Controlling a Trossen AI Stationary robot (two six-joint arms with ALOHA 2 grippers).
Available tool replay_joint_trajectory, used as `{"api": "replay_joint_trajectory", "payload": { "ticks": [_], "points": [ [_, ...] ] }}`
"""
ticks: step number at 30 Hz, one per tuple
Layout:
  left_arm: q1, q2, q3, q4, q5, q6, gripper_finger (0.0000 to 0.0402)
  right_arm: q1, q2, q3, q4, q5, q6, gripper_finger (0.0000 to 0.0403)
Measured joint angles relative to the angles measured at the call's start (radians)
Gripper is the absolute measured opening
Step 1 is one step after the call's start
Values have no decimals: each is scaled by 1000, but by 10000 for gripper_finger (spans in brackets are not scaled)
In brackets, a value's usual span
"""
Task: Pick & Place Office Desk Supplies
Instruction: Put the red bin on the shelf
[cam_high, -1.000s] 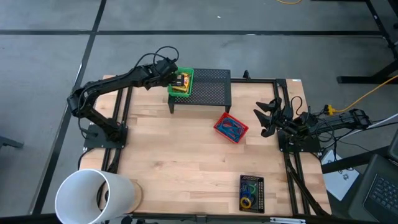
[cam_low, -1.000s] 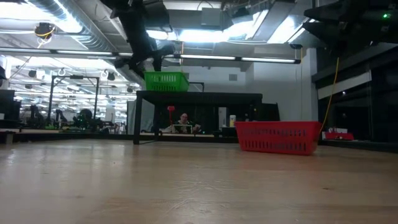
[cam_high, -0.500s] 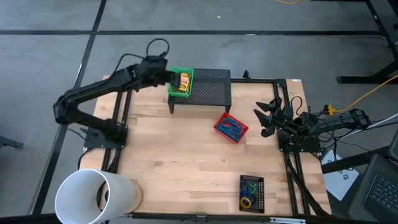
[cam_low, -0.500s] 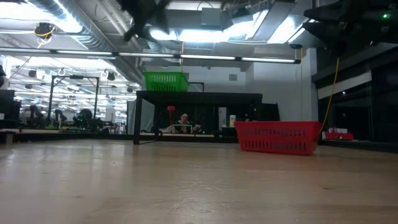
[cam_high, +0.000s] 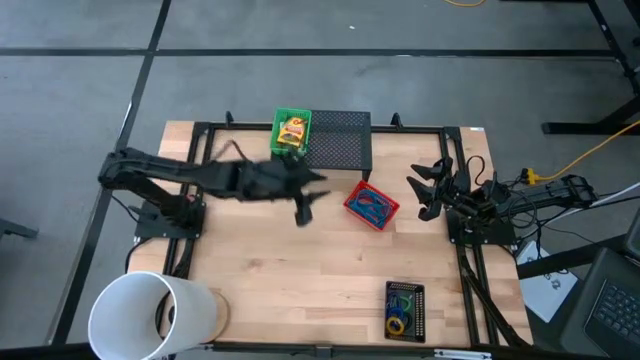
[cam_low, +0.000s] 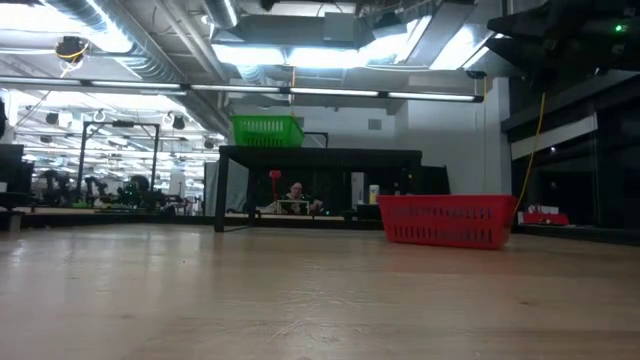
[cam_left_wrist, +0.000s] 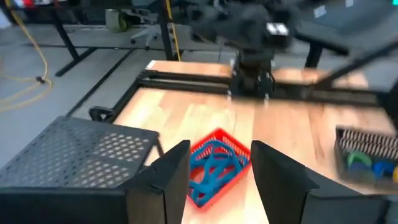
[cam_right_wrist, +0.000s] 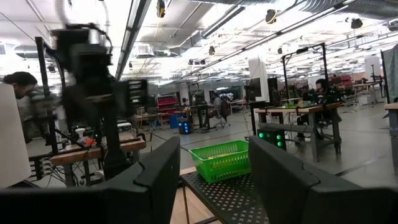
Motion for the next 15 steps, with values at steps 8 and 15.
{"api": "replay_joint_trajectory", "payload": {
  "ticks": [8, 15],
  "points": [
    [-114, 276, 205, -117, -79, 92, 164, 0, 0, 0, -12, 0, -3, 189],
    [-123, 549, 478, -184, -148, 7, 164, 0, 0, 0, -21, 0, -3, 189]
  ]
}}
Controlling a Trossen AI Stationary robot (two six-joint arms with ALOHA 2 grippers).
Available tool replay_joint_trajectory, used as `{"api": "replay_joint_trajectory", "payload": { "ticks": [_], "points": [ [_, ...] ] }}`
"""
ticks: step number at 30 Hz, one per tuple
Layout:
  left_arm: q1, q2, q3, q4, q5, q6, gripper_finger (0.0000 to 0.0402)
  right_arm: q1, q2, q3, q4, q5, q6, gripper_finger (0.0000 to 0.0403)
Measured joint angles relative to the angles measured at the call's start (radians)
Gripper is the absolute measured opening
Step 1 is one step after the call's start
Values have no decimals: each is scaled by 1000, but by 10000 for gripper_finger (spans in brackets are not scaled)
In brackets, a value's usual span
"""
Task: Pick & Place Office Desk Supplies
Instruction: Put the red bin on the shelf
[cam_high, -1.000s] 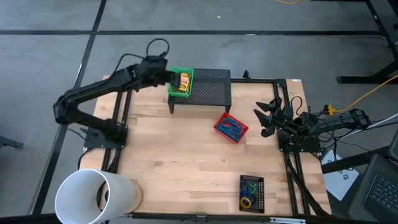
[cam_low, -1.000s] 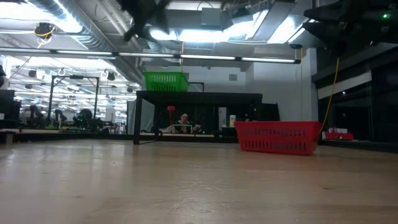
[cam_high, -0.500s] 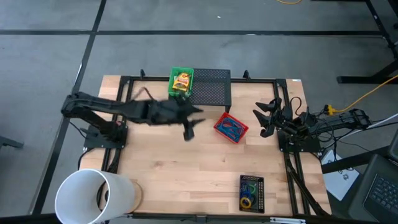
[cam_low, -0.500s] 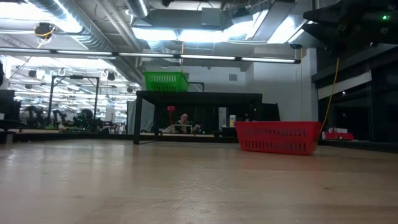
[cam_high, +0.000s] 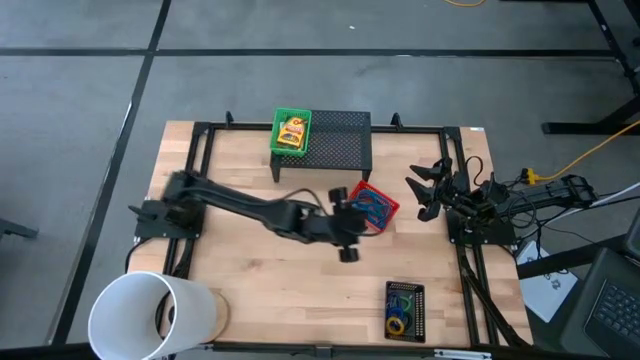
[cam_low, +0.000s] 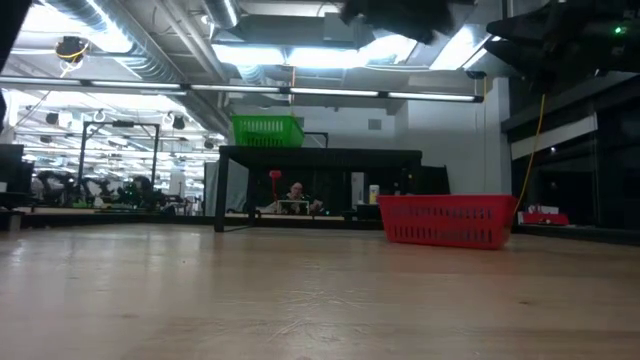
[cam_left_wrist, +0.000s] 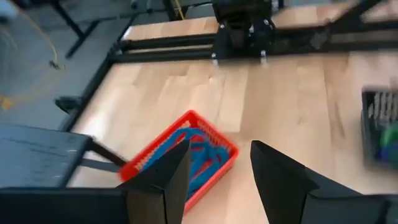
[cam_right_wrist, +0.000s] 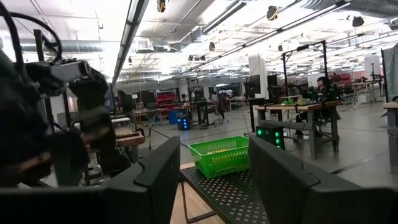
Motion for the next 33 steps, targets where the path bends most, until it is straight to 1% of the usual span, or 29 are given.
{"api": "replay_joint_trajectory", "payload": {
  "ticks": [2, 5, 7, 9, 11, 14, 17, 23, 26, 31, 33],
  "points": [
    [11, 70, 72, -12, -5, -67, 164, 0, 0, 0, -2, 0, 0, 189],
    [31, 164, 153, -17, -79, -166, 164, 0, 0, 0, -2, 0, 0, 189],
    [43, 210, 184, -21, -95, -226, 164, 0, 0, 0, -1, 15, -16, 189],
    [54, 243, 197, -4, -96, -285, 164, 2, 0, 0, 0, 64, -61, 189],
    [61, 274, 198, 21, -100, -322, 164, 7, -4, 0, 1, 138, -124, 189],
    [65, 316, 197, 39, -133, -369, 164, 19, -6, 0, 0, 240, -195, 189],
    [68, 350, 197, 87, -163, -413, 164, 27, -6, 0, 1, 278, -203, 189],
    [75, 419, 197, 178, -150, -463, 164, 28, -6, 0, 20, 324, -205, 189],
    [75, 430, 198, 197, -147, -482, 164, 28, -6, 0, 22, 325, -205, 189],
    [72, 430, 198, 194, -110, -499, 164, 28, -6, 0, 27, 318, -205, 189],
    [73, 430, 198, 196, -80, -509, 164, 28, -6, 0, 27, 318, -205, 189]
  ]
}}
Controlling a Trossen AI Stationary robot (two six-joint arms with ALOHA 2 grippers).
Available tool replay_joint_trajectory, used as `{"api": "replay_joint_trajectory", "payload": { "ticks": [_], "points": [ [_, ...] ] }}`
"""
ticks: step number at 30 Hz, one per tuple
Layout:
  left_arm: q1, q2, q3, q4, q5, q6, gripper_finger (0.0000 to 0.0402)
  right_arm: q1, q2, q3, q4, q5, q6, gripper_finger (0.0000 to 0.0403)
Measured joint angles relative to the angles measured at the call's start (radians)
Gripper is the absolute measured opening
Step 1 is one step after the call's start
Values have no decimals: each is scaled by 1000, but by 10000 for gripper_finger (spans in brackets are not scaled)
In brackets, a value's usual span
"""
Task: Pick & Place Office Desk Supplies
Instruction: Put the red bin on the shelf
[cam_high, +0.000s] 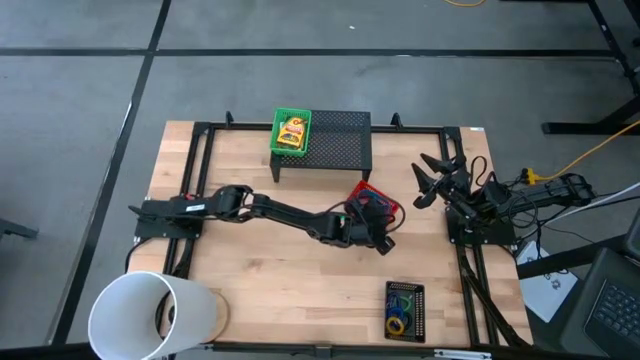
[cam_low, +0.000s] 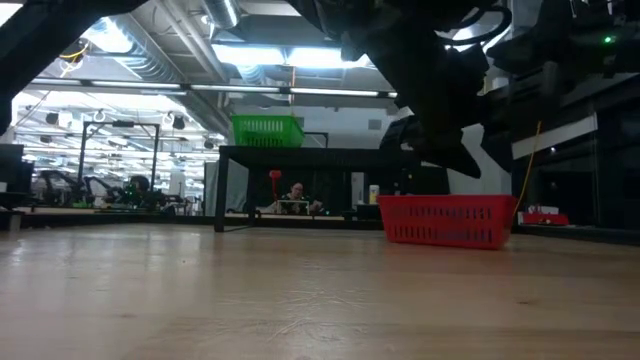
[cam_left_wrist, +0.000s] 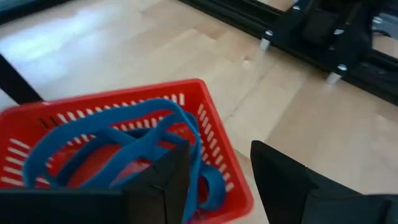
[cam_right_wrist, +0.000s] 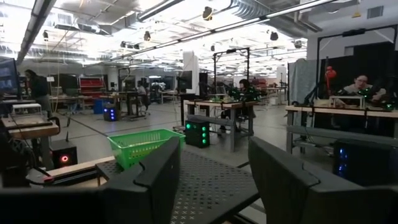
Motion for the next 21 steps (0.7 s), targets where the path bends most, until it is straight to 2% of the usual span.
{"api": "replay_joint_trajectory", "payload": {
  "ticks": [4, 10, 15, 21],
  "points": [
    [0, 2, 0, -2, 55, -14, 164, 0, 0, 0, 0, -7, 8, 189],
    [1, 10, 0, -3, 82, -33, 164, 0, 0, 0, 0, -9, 29, 189],
    [1, 10, 0, -22, 111, -35, 164, 0, 0, 0, 0, -53, 46, 189],
    [5, 10, 0, -93, 203, -65, 164, 0, 0, 0, 0, -59, 52, 189]
  ]
}}
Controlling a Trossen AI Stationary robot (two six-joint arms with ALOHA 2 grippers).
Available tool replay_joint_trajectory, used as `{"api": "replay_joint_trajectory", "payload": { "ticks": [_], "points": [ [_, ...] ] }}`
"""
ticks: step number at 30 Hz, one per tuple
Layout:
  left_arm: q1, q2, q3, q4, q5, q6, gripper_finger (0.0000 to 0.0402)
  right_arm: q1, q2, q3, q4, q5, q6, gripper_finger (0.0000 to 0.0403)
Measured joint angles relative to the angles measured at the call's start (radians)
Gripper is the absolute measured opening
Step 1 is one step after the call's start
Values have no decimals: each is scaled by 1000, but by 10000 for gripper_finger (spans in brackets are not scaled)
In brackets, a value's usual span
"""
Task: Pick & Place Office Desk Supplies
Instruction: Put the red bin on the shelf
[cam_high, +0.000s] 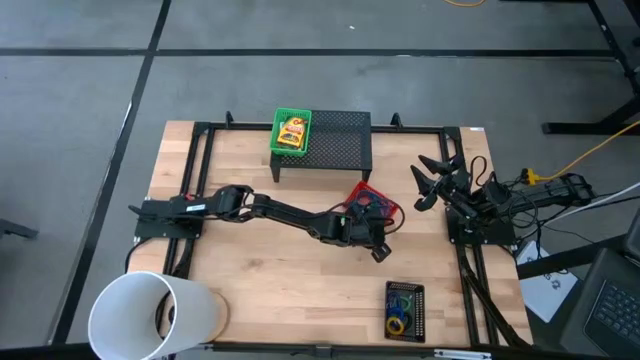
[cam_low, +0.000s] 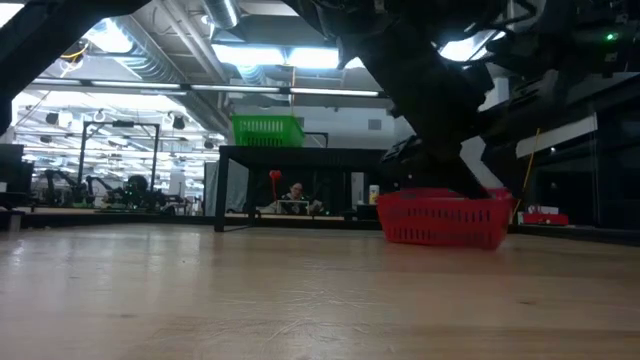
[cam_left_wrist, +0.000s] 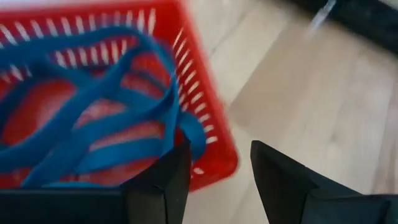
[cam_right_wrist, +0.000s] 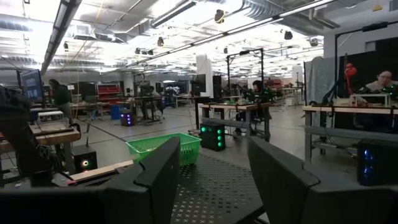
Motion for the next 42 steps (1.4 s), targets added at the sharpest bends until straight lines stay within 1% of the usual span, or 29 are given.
{"api": "replay_joint_trajectory", "payload": {
  "ticks": [5, 10, 15, 20, 25, 28, 33, 38, 42],
  "points": [
    [0, 0, -1, -113, 21, -14, 157, 0, 0, 0, 0, 0, 0, 189],
    [0, 0, -1, -144, 22, -13, 129, 0, 0, 0, 0, 0, -4, 189],
    [4, 0, -1, -190, 65, 5, 102, 0, 0, 0, 0, 0, -5, 189],
    [3, -19, -2, -268, 62, 26, 60, 0, 0, 0, 0, 0, -25, 189],
    [3, -88, -2, -310, 58, 88, 11, 0, 0, 0, 5, 0, -27, 189],
    [6, -131, -1, -359, 68, 110, 7, 0, 0, 0, 8, 0, -26, 189],
    [15, -175, -1, -447, 165, 137, 5, 0, 0, 0, 11, -12, -12, 189],
    [11, -182, -1, -586, 272, 132, 5, 0, 0, 0, 15, -41, 0, 189],
    [-10, -179, -1, -705, 312, 111, 3, 0, 0, 0, 15, -45, 1, 189]
  ]
}}
